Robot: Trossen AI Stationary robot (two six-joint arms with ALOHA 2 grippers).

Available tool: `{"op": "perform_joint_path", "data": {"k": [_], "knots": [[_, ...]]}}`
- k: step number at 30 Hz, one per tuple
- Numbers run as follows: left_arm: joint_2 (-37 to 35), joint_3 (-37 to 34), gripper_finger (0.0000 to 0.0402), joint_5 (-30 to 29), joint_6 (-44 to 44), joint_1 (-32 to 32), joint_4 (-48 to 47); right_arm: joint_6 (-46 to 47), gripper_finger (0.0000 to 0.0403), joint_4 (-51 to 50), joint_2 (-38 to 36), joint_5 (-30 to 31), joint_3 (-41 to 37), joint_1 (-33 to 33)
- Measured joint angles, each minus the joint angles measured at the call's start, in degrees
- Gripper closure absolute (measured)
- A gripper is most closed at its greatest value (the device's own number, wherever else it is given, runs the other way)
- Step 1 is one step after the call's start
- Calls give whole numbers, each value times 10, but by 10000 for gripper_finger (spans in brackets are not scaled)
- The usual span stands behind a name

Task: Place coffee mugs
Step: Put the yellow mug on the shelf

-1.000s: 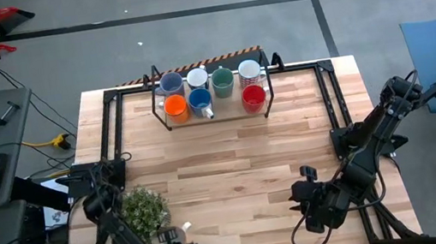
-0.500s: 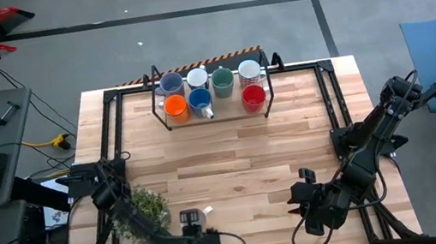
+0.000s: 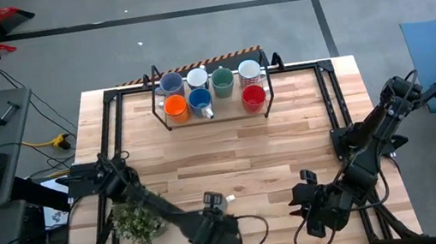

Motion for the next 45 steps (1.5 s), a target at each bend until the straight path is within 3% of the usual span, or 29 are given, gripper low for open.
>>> {"op": "perform_joint_path", "data": {"k": [6,14,23,28,34,45], "knots": [[0,0,389,25,79,50,-10,41,300,0,0,6,0,29],[-7,0,394,78,173,118,-12,92,300,-1,0,53,0,78],[-123,0,394,106,264,226,-7,128,300,-4,0,106,0,100],[-153,1,394,121,256,329,44,129,300,-3,0,134,0,86],[-153,1,394,158,233,424,75,129,300,-1,0,111,0,59],[-148,0,394,173,267,456,114,129,300,0,0,92,0,26]]}}
